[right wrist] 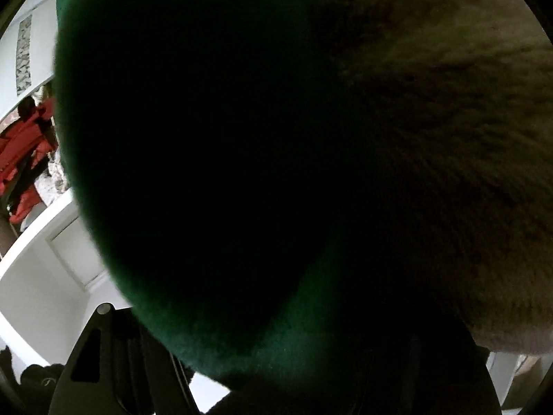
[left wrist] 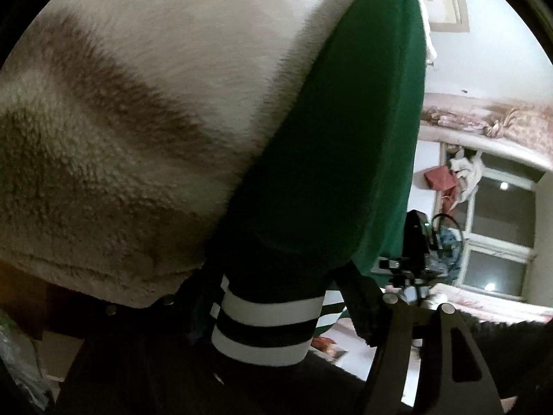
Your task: Fold large clothes
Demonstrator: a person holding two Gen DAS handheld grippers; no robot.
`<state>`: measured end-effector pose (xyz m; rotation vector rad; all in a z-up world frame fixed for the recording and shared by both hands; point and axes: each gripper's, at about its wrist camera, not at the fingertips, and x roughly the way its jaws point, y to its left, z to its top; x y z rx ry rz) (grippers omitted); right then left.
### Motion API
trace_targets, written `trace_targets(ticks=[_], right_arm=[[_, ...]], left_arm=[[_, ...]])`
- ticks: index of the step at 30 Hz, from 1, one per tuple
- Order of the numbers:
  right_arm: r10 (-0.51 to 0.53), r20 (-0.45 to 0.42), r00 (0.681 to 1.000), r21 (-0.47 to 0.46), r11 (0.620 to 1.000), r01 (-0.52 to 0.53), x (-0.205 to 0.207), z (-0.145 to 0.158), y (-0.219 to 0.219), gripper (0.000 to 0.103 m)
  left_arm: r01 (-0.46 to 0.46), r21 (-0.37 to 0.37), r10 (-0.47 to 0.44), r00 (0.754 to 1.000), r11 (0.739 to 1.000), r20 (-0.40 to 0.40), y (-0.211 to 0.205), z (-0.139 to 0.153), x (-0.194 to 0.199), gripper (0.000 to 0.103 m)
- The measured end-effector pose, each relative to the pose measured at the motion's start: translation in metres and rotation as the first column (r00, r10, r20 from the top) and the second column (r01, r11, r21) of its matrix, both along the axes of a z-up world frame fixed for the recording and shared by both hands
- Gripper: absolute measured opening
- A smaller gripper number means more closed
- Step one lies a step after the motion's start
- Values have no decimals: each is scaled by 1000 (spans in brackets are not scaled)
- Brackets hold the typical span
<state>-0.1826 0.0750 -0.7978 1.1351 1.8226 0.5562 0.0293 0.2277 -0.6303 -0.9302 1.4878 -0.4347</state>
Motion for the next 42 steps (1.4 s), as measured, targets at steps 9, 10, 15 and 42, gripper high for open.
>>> trace_targets(ticks=[9, 10, 15, 42], right_arm=[[-149, 93, 984, 94, 986, 140, -15, 59, -12, 25], [-158, 99, 982, 102, 984, 148, -13, 70, -13, 25], [-280, 108, 954, 180, 949, 259, -1, 128, -25, 23], [-524, -28, 851, 122, 844, 523, 410, 153, -134, 32]], left_arm=[[-20, 115, 16, 999, 993, 38, -4, 67, -5, 21], [-40, 105, 36, 999, 994, 38, -1, 81, -3, 21], [-95, 33, 92, 991, 995, 99, 14, 139, 21, 20], [22, 427, -160, 944, 904, 289, -78, 152, 419, 24]])
